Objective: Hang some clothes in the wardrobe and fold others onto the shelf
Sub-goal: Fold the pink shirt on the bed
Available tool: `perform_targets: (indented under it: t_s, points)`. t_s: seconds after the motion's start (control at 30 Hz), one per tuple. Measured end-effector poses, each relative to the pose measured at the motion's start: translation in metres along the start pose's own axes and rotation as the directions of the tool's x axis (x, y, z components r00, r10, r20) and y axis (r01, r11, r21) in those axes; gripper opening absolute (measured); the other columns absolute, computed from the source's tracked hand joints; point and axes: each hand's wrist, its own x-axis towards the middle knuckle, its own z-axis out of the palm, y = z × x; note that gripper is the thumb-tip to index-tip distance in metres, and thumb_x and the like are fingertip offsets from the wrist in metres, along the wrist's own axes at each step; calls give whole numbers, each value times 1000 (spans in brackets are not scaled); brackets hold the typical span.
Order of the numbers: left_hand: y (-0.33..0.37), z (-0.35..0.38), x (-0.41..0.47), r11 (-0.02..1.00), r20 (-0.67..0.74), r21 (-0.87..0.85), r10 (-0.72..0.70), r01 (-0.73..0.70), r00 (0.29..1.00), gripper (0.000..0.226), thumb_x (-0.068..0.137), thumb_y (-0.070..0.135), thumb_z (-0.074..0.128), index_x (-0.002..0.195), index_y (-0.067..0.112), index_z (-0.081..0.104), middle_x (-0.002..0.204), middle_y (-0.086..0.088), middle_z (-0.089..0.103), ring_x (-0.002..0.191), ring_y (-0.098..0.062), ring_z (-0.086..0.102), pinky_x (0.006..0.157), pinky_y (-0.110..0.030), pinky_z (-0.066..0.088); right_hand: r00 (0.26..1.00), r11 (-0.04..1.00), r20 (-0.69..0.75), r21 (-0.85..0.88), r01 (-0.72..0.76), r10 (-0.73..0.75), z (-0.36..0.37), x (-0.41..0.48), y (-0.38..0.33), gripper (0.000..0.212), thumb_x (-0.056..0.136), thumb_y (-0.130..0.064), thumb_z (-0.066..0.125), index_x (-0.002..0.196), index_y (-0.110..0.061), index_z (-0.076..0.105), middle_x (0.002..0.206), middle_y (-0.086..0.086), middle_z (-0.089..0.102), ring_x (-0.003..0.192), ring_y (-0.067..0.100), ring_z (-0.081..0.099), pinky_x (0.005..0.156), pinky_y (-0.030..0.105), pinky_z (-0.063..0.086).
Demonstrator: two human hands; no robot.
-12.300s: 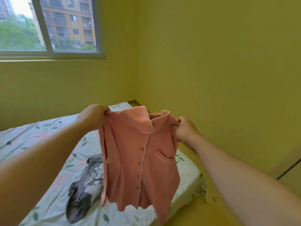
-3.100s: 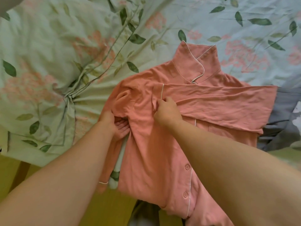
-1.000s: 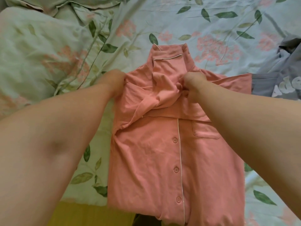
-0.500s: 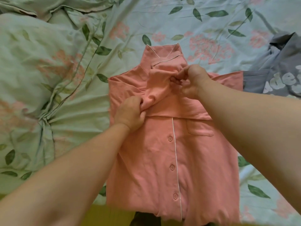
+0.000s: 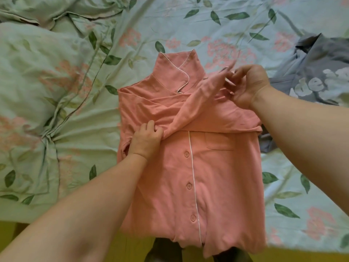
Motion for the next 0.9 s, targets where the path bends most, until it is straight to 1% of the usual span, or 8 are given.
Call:
perform_targets:
  t_s: [0.13,0.23,0.37,0.43,0.57,0.7,0.8,0.9]
  points:
    - [16,-7,-8,996,188,59,-74,64,979,34,82,4,38,105,-3,63,110,-32,58,105,-53,59,80,-63,52,999,993,14,-117,-34,35,-10,-5,-23,41,81,-3,39,113,-15,61,77,-6,59,75,15,68,73,28,45]
    - [28,-23,-6,993,250,60,-118,106,961,27,75,21,59,99,8,65,119,-22,57,109,-43,55,88,-54,45,998,909,-67,-415,-48,23,-10,-8,-21,38,86,-3,47,119,-13,62,89,0,64,65,12,66,59,25,44]
    - [49,-34,11,990,242,-100,-76,103,967,45,62,45,55,94,16,64,104,-10,57,101,-33,54,86,-43,42,987,608,-84,-794,18,-139,-20,-10,-4,35,86,-1,55,118,-10,67,95,12,67,62,20,56,52,24,40]
    - [66,-36,26,918,345,-280,-178,282,922,52,64,51,55,102,17,63,103,-7,60,105,-32,55,90,-42,44,991,544,-51,-839,23,-121,-24,-12,8,35,88,-2,49,115,-12,68,91,13,66,57,19,56,51,22,37]
    - [94,-41,52,613,486,-507,-377,606,788,64,61,62,62,107,17,62,107,-2,68,102,-24,61,88,-40,50,996,536,-23,-844,24,-81,-34,-15,27,25,93,-9,45,108,-14,64,87,7,63,54,16,59,54,23,38]
    - [117,-46,50,819,321,-462,-203,340,925,39,68,46,65,90,14,55,94,-7,59,92,-31,55,79,-39,43,996,567,-23,-823,29,-84,-48,-17,35,23,98,-14,44,107,-5,64,103,17,69,72,31,69,61,34,52]
    - [130,-44,39,901,266,-415,-8,122,964,46,69,37,67,109,17,60,109,-5,58,104,-30,53,87,-40,43,990,672,-112,-740,-24,-87,-59,-19,38,34,99,-32,44,110,-6,64,114,19,69,99,36,70,86,47,59]
    - [138,-42,29,926,275,-376,131,-18,952,59,67,32,70,124,22,59,130,-1,54,116,-28,52,90,-40,43,971,696,-205,-716,-63,-123,-64,-27,37,49,101,-48,34,109,-5,57,102,20,71,86,37,72,80,51,60]
